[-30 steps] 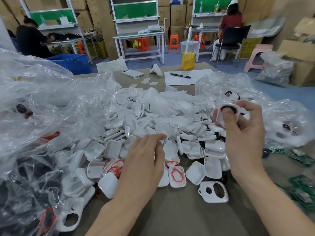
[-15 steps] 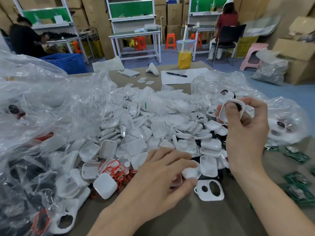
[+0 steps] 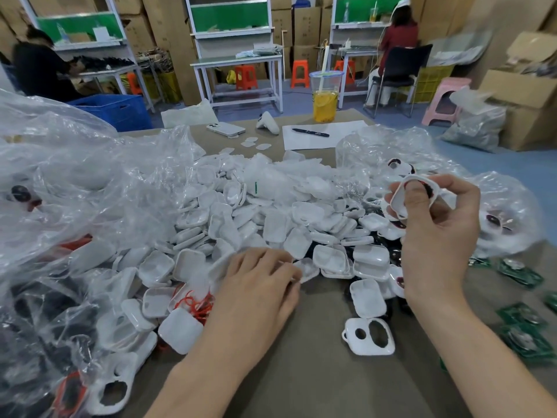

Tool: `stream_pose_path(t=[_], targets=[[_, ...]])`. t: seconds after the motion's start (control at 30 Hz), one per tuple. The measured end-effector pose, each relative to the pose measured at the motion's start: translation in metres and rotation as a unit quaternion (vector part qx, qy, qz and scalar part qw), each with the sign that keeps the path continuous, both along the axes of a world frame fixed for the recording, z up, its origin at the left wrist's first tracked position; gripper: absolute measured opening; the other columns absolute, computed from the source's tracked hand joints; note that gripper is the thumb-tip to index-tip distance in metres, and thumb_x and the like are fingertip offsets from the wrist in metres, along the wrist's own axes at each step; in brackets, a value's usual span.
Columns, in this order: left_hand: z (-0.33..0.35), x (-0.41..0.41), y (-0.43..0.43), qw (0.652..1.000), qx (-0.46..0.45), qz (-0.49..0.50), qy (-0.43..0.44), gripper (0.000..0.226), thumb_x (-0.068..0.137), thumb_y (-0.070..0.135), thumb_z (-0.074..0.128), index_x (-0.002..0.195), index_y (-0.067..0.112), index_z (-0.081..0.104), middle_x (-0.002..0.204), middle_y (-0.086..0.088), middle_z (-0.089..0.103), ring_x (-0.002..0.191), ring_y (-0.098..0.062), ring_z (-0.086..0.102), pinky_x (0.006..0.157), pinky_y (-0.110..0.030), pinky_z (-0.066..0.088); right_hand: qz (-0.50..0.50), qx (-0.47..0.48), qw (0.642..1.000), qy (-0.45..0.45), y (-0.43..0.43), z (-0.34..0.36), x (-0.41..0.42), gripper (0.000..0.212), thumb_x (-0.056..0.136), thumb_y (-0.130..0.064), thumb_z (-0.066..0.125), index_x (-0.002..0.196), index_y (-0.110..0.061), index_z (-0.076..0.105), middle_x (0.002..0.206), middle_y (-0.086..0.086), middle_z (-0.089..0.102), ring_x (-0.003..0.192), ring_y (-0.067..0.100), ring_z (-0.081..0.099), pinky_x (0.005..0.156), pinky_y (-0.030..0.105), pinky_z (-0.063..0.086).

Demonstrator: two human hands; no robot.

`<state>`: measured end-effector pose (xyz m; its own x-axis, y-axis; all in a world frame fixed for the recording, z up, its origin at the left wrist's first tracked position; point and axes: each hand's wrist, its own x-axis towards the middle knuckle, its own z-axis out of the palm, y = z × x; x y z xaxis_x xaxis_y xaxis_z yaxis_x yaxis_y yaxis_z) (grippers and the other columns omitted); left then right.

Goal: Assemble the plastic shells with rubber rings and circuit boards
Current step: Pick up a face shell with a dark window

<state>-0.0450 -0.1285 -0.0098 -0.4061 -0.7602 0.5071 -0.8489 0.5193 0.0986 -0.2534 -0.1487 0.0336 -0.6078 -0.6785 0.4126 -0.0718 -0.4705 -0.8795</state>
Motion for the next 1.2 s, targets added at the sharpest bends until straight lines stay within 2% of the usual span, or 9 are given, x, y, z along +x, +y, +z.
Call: stream_pose_path(t=[0.2, 0.33, 0.5, 0.57, 0.77, 0.87, 1.03, 1.13, 1.2], targets=[[-0.005, 0.011, -0.01, 0.995, 0.0, 0.097, 0.027, 0.008, 0.089, 0.023, 0.069, 0.094, 0.02, 0.074, 0.105, 0.002, 0.067, 0.101, -0.028, 0.06, 0.082, -0.046, 0.052, -0.001, 0.004, 1.0, 0.004, 0.001, -0.001, 0.0, 0.018, 0.096, -0.034, 0.062, 0.092, -0.048, 0.051, 0.102, 0.033, 0.062, 0.087, 0.046, 0.059, 0.073, 0.046, 0.048], [-0.004, 0.011, -0.011, 0.994, -0.005, 0.096, 0.048, 0.01, 0.091, 0.02, 0.068, 0.098, 0.019, 0.074, 0.103, 0.003, 0.069, 0.099, -0.027, 0.061, 0.083, -0.045, 0.052, 0.016, 0.008, 1.0, -0.001, 0.001, -0.004, 0.0, 0.018, 0.096, -0.032, 0.063, 0.093, -0.046, 0.052, 0.103, 0.035, 0.06, 0.08, 0.027, 0.057, 0.073, 0.04, 0.046], [-0.001, 0.012, -0.011, 0.992, 0.0, 0.101, 0.082, 0.009, 0.093, 0.017, 0.067, 0.1, 0.02, 0.072, 0.101, 0.006, 0.069, 0.098, -0.024, 0.062, 0.08, -0.044, 0.051, 0.075, 0.034, 0.997, 0.012, -0.006, -0.012, -0.001, 0.019, 0.098, -0.021, 0.063, 0.096, -0.037, 0.053, 0.086, -0.001, 0.074, 0.079, 0.013, 0.069, 0.067, 0.025, 0.055], [-0.002, 0.014, -0.013, 0.99, 0.0, 0.112, 0.089, 0.008, 0.094, 0.016, 0.066, 0.099, 0.019, 0.071, 0.099, 0.006, 0.069, 0.095, -0.025, 0.061, 0.08, -0.044, 0.05, 0.118, 0.049, 0.991, 0.029, -0.007, -0.014, 0.002, 0.017, 0.098, -0.018, 0.062, 0.097, -0.032, 0.054, 0.088, -0.004, 0.076, 0.084, 0.012, 0.072, 0.064, 0.021, 0.054], [-0.001, 0.019, -0.014, 0.99, -0.008, 0.121, 0.072, 0.008, 0.095, 0.019, 0.064, 0.099, 0.019, 0.071, 0.097, 0.006, 0.068, 0.091, -0.025, 0.061, 0.081, -0.04, 0.045, 0.164, 0.076, 0.979, 0.095, -0.003, -0.017, 0.012, 0.016, 0.092, -0.032, 0.063, 0.09, -0.046, 0.056, 0.09, -0.002, 0.077, 0.084, 0.026, 0.071, 0.082, 0.054, 0.055], [0.001, 0.019, -0.013, 0.991, 0.008, 0.113, 0.072, 0.007, 0.093, 0.019, 0.068, 0.099, 0.02, 0.069, 0.098, 0.007, 0.067, 0.094, -0.024, 0.06, 0.081, -0.041, 0.046, 0.171, 0.082, 0.977, 0.098, -0.002, -0.017, 0.013, 0.014, 0.092, -0.034, 0.064, 0.091, -0.046, 0.056, 0.089, 0.004, 0.075, 0.084, 0.034, 0.069, 0.082, 0.061, 0.054], [0.004, 0.021, -0.01, 0.994, 0.032, 0.09, 0.046, 0.009, 0.094, 0.03, 0.065, 0.1, 0.027, 0.071, 0.106, 0.007, 0.065, 0.102, -0.023, 0.058, 0.087, -0.041, 0.048, 0.195, 0.094, 0.971, 0.097, -0.002, -0.017, 0.013, 0.013, 0.097, -0.03, 0.063, 0.097, -0.042, 0.06, 0.091, 0.012, 0.073, 0.09, 0.042, 0.062, 0.069, 0.038, 0.047], [0.005, 0.02, -0.01, 0.994, 0.047, 0.1, 0.023, 0.017, 0.091, 0.037, 0.069, 0.107, 0.033, 0.074, 0.113, 0.005, 0.064, 0.108, -0.024, 0.057, 0.091, -0.042, 0.047, 0.217, 0.112, 0.966, 0.08, -0.003, -0.016, 0.012, 0.01, 0.097, -0.026, 0.064, 0.098, -0.036, 0.062, 0.089, -0.001, 0.076, 0.077, 0.024, 0.065, 0.068, 0.027, 0.048], [0.005, 0.02, -0.01, 0.994, 0.05, 0.1, 0.02, 0.013, 0.089, 0.036, 0.072, 0.101, 0.032, 0.074, 0.111, 0.005, 0.065, 0.107, -0.025, 0.058, 0.089, -0.042, 0.047, 0.224, 0.14, 0.963, 0.045, -0.004, -0.015, 0.011, 0.008, 0.096, -0.026, 0.067, 0.095, -0.033, 0.062, 0.085, -0.002, 0.076, 0.074, 0.018, 0.059, 0.062, 0.032, 0.046]])
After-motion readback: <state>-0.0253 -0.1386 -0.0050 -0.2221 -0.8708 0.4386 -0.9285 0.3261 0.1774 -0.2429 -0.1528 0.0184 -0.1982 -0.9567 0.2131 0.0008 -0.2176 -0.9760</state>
